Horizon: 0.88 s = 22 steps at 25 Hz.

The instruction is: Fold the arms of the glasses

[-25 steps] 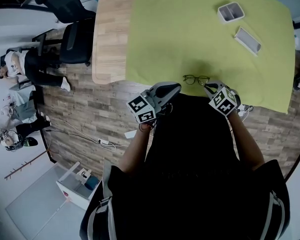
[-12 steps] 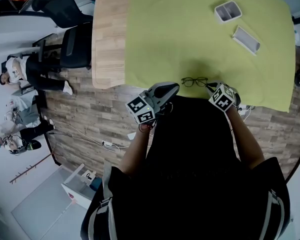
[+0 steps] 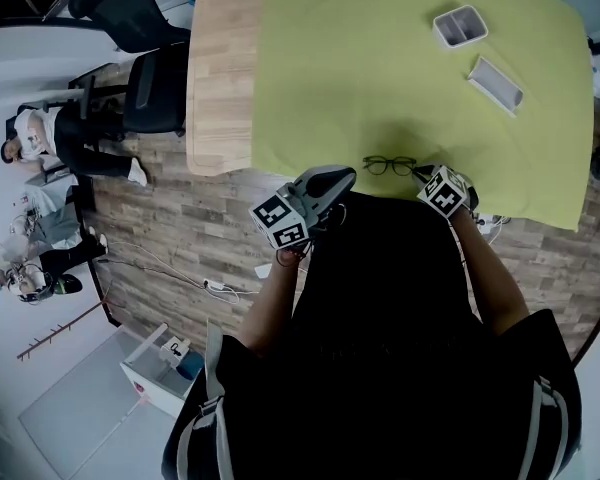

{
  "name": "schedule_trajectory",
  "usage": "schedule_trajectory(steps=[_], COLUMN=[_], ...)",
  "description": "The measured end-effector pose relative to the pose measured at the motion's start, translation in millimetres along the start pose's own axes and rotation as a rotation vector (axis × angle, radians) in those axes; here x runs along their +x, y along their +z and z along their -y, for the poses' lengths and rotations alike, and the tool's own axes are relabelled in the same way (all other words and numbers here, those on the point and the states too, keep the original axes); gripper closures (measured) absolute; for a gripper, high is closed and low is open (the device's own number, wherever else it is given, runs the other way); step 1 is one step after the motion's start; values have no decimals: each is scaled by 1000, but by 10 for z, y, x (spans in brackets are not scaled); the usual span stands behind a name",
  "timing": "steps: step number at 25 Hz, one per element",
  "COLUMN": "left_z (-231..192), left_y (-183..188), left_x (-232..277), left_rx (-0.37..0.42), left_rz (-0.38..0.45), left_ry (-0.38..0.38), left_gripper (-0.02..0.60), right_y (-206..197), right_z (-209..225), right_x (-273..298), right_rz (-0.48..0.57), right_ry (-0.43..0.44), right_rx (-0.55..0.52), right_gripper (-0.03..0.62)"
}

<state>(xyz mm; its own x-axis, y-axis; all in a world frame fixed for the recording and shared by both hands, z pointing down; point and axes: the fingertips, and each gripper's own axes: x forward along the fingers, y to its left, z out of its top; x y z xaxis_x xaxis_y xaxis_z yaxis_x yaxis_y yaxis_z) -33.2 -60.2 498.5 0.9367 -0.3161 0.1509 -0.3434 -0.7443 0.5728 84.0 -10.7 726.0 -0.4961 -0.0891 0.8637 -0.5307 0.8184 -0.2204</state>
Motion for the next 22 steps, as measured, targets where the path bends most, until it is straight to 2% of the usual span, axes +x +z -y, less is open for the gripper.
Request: schedule_trajectory(steps=[9,15,19,22], left_z=[0,50,113,187], left_y=[-95,-98,-130,-134], left_x=[-75,-96,-121,-149], left_rx=[1,-1,0,23], left_rz=[16,26,20,29], left_ry=[9,15,27,32], left_gripper=[563,563,563,563], right_y=[13,35,113,249], right_z=[22,23,15,7], right_x=[63,35,-116,-394], right_rz=[-20,6,86,226], right_ry=[-1,-37,-69,-111], right_rx=[-11,11,33,91], right_gripper=[560,559,559,559])
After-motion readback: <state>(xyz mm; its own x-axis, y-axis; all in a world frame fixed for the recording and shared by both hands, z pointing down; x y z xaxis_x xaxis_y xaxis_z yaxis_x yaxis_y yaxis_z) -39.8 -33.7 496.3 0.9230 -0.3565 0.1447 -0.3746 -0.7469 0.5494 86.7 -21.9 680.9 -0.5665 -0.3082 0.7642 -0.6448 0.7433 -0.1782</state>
